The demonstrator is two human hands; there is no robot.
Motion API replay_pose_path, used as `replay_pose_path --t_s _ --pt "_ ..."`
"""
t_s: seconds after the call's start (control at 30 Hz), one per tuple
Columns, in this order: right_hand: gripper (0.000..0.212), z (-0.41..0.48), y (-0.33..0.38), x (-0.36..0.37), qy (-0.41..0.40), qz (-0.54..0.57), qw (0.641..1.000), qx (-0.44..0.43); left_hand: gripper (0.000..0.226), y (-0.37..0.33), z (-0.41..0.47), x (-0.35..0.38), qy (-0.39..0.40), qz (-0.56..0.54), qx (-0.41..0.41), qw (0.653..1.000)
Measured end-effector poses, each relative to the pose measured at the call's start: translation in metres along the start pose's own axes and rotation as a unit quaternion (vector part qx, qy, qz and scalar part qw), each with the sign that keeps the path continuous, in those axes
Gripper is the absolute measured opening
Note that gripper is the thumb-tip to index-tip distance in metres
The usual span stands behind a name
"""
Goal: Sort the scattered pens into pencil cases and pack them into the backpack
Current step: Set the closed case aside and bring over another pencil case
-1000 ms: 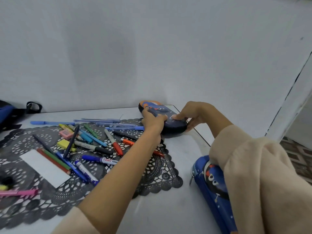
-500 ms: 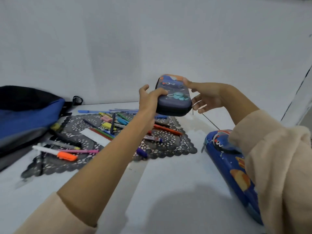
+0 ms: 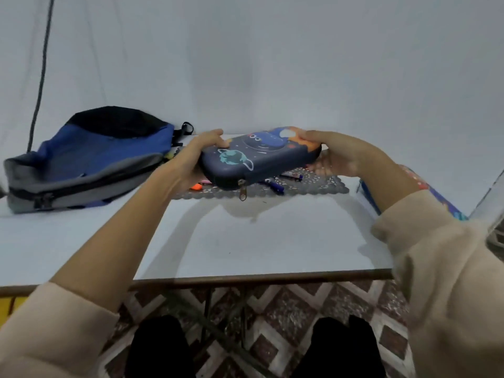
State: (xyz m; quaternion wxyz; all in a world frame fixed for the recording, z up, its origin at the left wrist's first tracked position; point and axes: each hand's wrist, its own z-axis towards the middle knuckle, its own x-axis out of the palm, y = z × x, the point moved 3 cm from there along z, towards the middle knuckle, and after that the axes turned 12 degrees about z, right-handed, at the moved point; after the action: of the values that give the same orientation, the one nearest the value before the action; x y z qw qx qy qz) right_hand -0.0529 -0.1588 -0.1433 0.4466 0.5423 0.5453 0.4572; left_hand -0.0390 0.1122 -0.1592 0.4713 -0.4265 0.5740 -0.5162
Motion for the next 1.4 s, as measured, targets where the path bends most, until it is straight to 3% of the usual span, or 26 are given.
replay_pose_path --t_s 0.2,0.3,0.5,0.6,0.67,0.73,0.77,0.83,0.93,1.03,1.17,1.27,1.4 --pt "0.059 -0.021 -0.048 0.009 0.026 -0.074 0.997 0.025 0.047 0.042 -0.013 -0.025 0.022 0.104 -0.035 0.994" --pt "0.063 -0.027 -0.064 0.010 0.025 -0.115 0.992 0.045 0.026 0.055 -0.015 -0.025 0.002 0.163 -0.029 0.986" --pt "0.058 -0.034 -0.062 0.008 0.040 -0.240 0.970 0.027 0.026 0.060 -0.016 -0.021 -0.020 0.245 0.065 0.967" --pt "0.061 -0.035 -0.052 0.014 0.026 -0.350 0.935 0.042 0.020 0.063 -0.022 -0.019 -0.015 0.270 0.087 0.959" --pt "0.065 -0.035 -0.045 0.021 -0.042 -0.447 0.893 -0.028 0.020 0.064 -0.026 -0.018 -0.029 0.256 0.107 0.960" --pt "0.068 -0.040 -0.037 0.038 -0.111 -0.481 0.854 -0.165 0.024 0.066 -0.030 -0.019 -0.035 0.236 0.118 0.964" --pt "0.067 -0.043 -0.036 0.052 -0.102 -0.473 0.844 -0.233 0.025 0.066 -0.030 -0.019 -0.025 0.230 0.121 0.965" --pt "0.069 -0.046 -0.037 0.082 -0.011 -0.478 0.820 -0.315 0.024 0.064 -0.032 -0.021 0.000 0.225 0.120 0.967" --pt "0.090 -0.037 -0.046 0.113 0.088 -0.547 0.779 -0.293 0.038 0.052 -0.042 -0.027 -0.032 0.293 0.155 0.943" --pt "0.100 -0.023 -0.054 0.117 0.125 -0.562 0.784 -0.232 0.051 0.050 -0.068 -0.031 -0.072 0.384 0.172 0.904" --pt "0.092 -0.019 -0.061 0.112 0.136 -0.537 0.801 -0.228 0.067 0.073 -0.096 -0.033 -0.137 0.477 0.139 0.857" --pt "0.091 -0.018 -0.060 0.112 0.134 -0.530 0.805 -0.230 0.056 0.077 -0.099 -0.027 -0.186 0.510 0.155 0.825" --pt "0.091 -0.019 -0.059 0.112 0.137 -0.525 0.810 -0.223 0.027 0.081 -0.102 -0.032 -0.200 0.445 0.180 0.854"
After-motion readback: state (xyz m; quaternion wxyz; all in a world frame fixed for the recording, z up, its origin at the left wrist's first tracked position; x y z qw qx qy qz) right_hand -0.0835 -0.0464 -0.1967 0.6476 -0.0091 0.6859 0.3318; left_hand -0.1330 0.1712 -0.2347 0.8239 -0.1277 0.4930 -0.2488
